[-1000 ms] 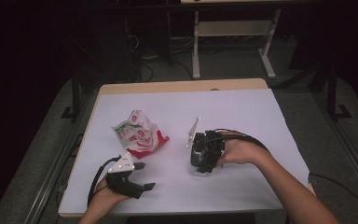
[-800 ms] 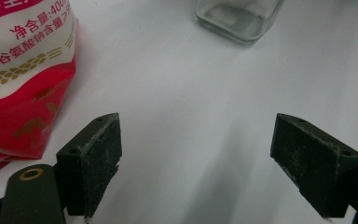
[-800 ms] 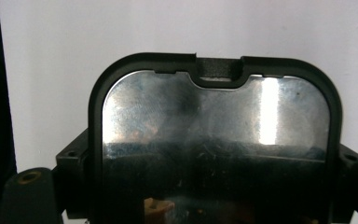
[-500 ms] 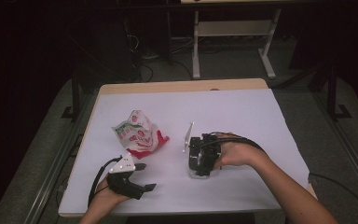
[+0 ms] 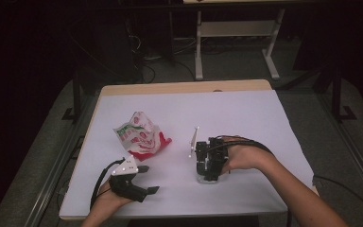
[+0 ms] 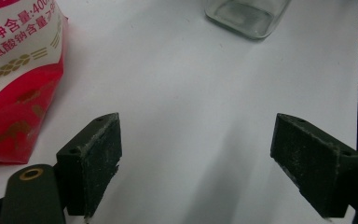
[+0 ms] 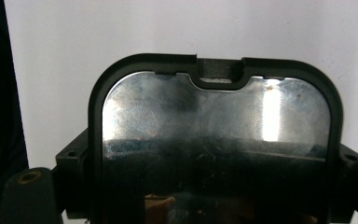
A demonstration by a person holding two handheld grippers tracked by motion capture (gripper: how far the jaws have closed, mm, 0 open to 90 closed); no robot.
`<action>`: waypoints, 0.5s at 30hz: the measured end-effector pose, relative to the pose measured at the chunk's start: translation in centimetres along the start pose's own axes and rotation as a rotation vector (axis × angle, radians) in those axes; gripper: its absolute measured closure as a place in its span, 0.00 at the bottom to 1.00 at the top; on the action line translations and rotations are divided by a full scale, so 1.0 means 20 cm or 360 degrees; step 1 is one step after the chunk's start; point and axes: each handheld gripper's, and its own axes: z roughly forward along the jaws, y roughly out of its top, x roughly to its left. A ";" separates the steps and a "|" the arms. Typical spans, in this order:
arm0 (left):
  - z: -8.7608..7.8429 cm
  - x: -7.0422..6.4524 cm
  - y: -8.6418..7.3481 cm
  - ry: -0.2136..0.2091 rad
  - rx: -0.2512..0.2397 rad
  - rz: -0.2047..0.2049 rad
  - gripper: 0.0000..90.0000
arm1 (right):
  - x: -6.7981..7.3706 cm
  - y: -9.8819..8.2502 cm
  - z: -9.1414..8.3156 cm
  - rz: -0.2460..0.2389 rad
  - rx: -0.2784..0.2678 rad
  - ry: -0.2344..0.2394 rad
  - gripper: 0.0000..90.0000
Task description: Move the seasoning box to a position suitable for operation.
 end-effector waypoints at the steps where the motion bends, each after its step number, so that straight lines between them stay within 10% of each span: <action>1: 0.00 0.00 0.00 0.0001 0.0000 0.0000 0.18 | 0.00 0.00 0.00 -0.0007 -0.0002 0.0006 0.16; 15: 0.01 0.00 0.00 -0.0007 0.0005 -0.0007 0.18 | 0.00 -0.15 -0.12 0.0085 -0.0272 -0.0063 0.07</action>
